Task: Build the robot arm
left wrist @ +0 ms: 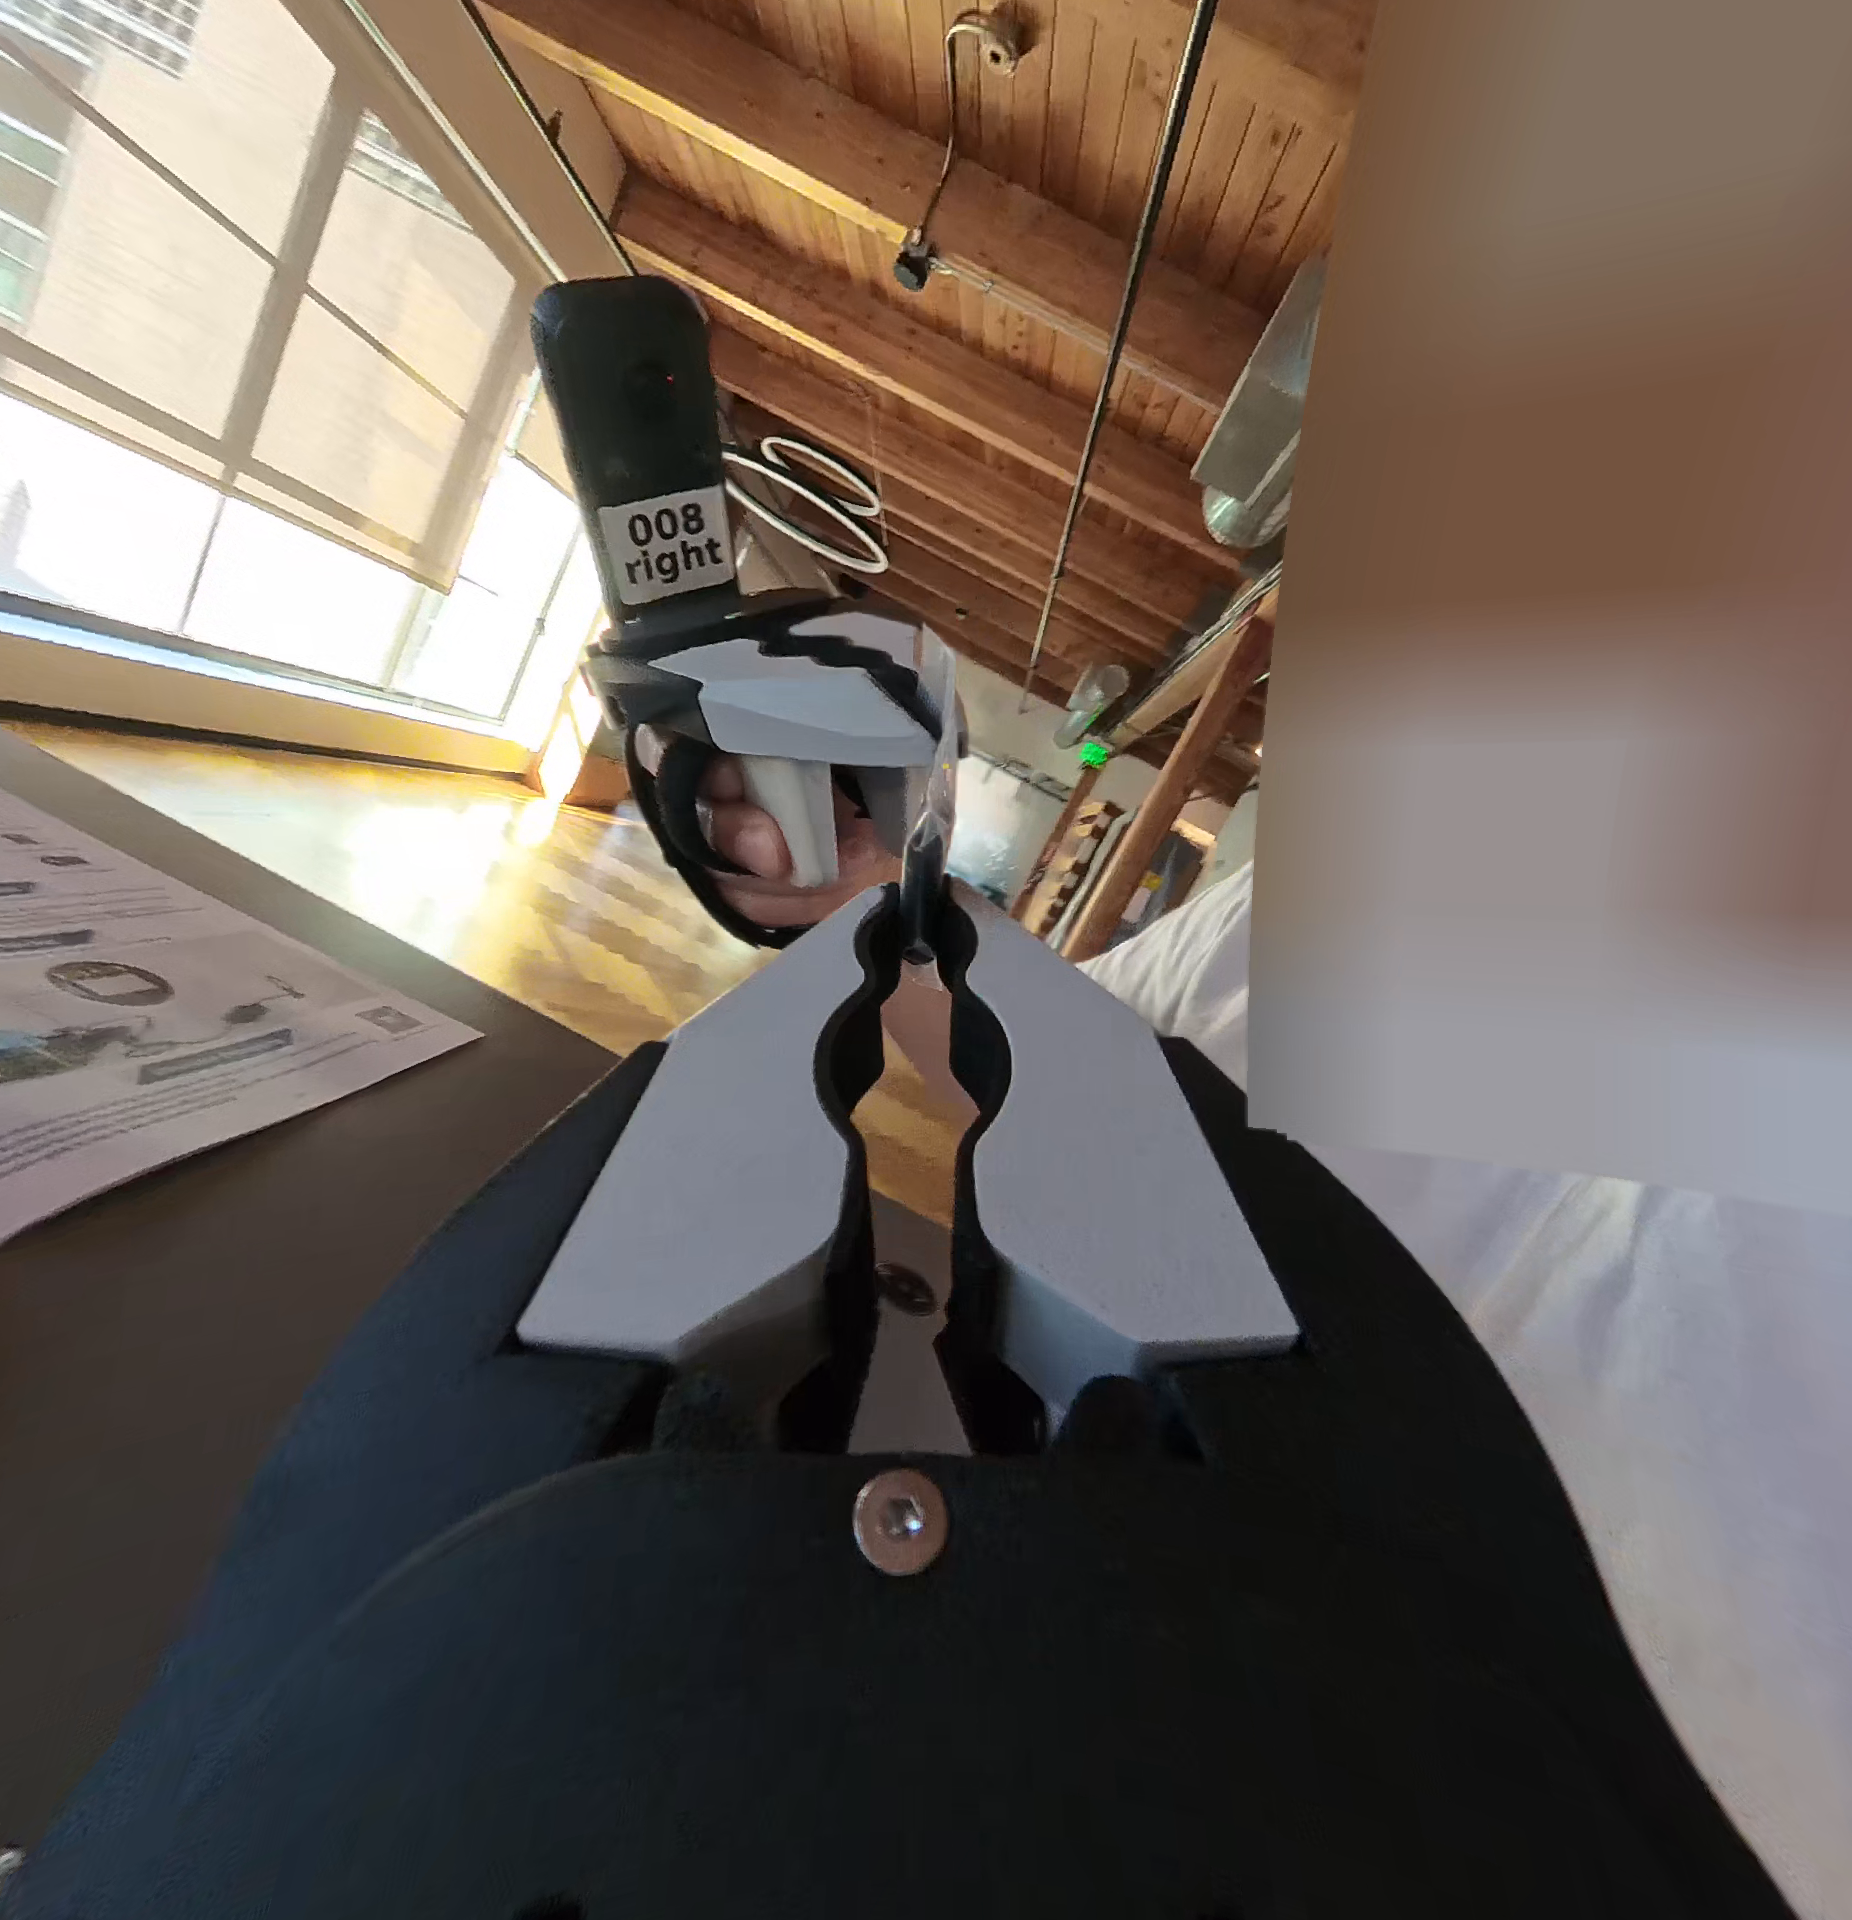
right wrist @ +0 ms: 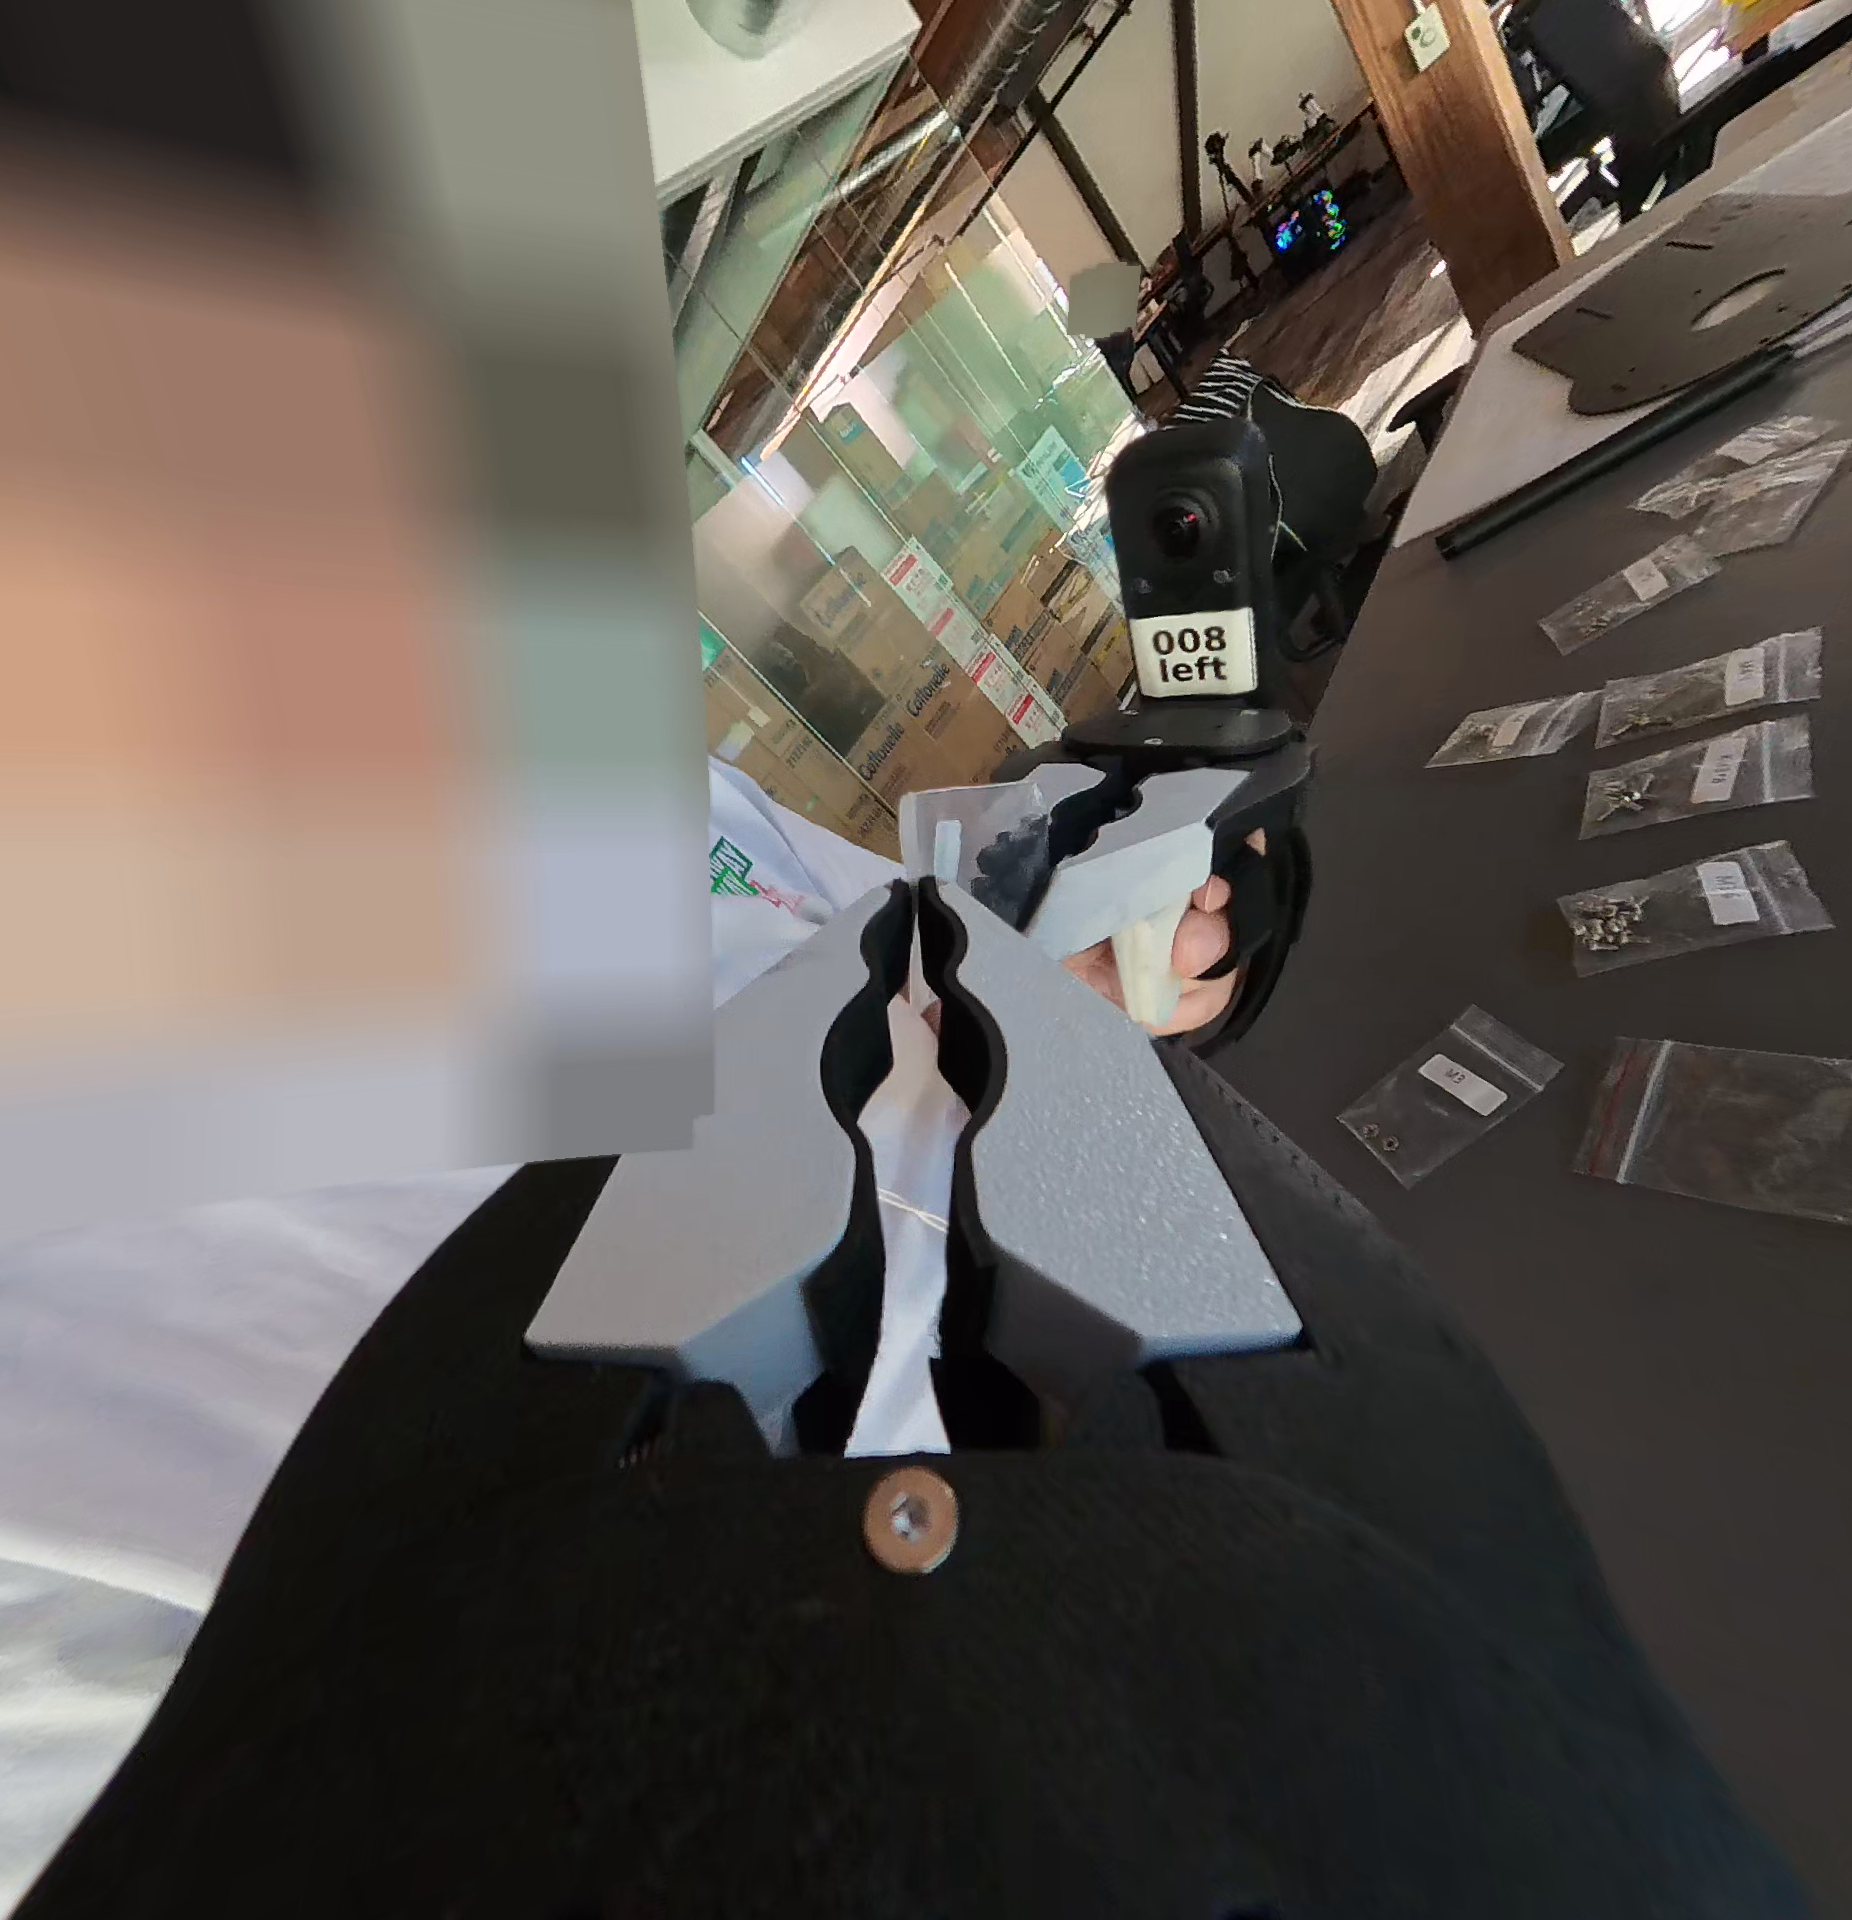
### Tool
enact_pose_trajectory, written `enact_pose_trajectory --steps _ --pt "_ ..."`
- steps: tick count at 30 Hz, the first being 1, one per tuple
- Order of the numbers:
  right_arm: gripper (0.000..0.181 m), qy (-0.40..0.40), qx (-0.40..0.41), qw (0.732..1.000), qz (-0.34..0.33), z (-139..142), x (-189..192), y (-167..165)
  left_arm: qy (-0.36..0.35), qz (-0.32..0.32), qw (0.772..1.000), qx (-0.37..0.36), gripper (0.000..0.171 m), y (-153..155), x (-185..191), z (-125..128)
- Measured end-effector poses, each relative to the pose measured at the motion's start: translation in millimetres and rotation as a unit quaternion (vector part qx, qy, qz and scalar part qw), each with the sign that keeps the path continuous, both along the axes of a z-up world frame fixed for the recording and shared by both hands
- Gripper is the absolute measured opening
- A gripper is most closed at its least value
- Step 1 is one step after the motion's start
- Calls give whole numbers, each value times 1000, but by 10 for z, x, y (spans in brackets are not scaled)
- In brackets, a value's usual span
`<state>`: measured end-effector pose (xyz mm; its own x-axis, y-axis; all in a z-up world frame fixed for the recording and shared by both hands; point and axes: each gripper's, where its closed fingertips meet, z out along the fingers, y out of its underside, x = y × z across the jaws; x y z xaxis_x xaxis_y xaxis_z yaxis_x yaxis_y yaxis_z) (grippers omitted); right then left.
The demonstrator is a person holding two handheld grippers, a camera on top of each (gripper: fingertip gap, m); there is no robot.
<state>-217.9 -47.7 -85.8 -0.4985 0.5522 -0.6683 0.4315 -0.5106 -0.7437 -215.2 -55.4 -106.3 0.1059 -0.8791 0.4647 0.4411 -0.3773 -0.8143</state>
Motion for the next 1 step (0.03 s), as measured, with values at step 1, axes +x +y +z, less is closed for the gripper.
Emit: enact_pose_trajectory --steps 1 --pt "0 7 10 1000 4 7 13 -32 11 10 1000 10 3 -14 4 7"
